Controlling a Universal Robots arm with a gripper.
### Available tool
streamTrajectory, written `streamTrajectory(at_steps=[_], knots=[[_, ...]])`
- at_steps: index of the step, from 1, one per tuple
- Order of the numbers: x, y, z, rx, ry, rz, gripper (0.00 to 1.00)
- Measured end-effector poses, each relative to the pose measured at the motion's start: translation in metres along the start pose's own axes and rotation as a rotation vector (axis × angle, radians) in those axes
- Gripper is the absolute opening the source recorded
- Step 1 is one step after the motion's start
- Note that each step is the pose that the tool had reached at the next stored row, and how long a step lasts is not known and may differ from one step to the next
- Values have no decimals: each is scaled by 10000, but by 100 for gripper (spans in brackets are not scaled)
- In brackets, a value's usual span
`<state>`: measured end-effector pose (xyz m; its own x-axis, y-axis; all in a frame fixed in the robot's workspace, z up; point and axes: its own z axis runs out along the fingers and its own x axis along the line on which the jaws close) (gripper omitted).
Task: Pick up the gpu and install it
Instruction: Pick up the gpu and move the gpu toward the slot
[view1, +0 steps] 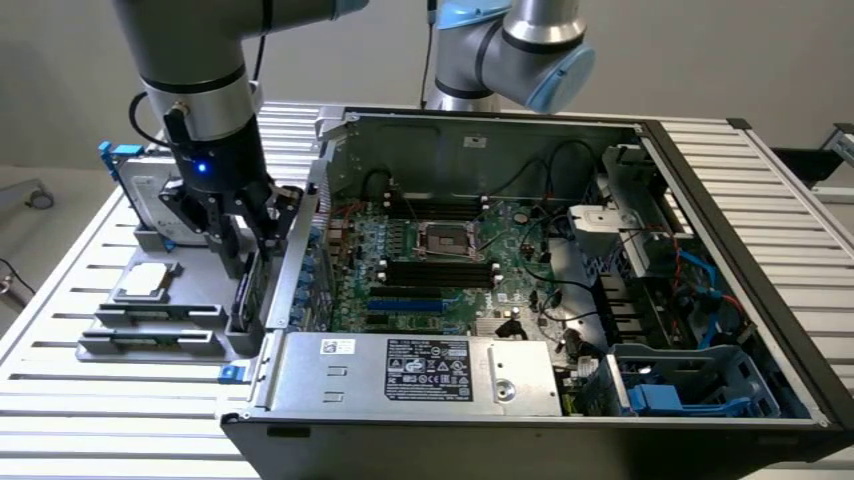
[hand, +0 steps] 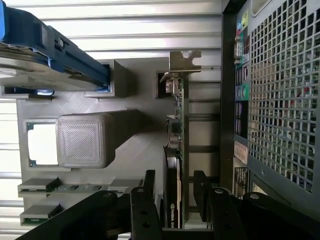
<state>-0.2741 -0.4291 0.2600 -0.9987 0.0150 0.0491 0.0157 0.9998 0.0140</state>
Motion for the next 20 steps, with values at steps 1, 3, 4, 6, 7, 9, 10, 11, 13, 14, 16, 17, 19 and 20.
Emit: streamTrajectory(at_steps=[1,3,4,6,7,9,10,11,13,14,16,17,19,20], knots=[[2,0,-2,-2,-3,-1,44],[10,-1,-22,-2,-3,-3,44],[15,-1,-42,0,2,-1,44],[22,0,-87,-4,3,-1,44],[24,0,-100,-7,2,-2,44],[28,1,-123,-11,3,-1,44],[29,1,-134,-13,3,-1,44],[31,1,-145,-16,3,-1,44],[33,1,-166,-20,2,-1,44],[34,2,-180,-21,2,-1,44],[35,2,-205,-25,2,-1,44],[36,2,-220,-28,2,-1,44],[38,3,-257,-37,1,-1,44],[40,3,-278,-41,2,-1,44]])
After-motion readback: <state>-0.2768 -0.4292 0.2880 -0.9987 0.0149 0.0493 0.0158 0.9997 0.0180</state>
